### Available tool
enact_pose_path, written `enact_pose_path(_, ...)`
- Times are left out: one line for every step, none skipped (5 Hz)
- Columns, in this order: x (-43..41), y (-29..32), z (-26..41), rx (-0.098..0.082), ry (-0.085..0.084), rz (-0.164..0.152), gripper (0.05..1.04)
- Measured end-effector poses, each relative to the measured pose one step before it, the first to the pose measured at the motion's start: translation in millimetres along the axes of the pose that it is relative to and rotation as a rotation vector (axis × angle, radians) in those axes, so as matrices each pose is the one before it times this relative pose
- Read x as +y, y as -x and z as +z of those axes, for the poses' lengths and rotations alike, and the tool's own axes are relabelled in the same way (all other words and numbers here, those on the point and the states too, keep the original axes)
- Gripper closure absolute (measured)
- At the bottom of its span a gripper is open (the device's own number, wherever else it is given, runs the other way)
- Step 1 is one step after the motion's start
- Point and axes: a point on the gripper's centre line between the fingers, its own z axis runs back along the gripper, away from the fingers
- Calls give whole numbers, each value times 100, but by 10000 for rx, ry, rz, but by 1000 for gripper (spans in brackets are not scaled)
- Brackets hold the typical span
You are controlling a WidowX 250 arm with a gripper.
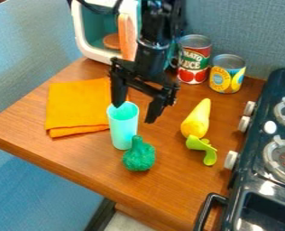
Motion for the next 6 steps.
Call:
enact_pose_path(-191, -516, -306, -9, 34, -136, 73)
enact_pose_path(38, -405, -59, -91, -56, 164, 73)
enact_pose_path(2, -186, -540, 212, -151, 87, 73)
enact_pose_path(-24, -169, -430, 163, -49, 57, 73)
enact_pose_path(-36, -34, -167, 44, -9, 38, 73)
enact_pose_path(-34, -15, -550, 141, -107, 88, 73)
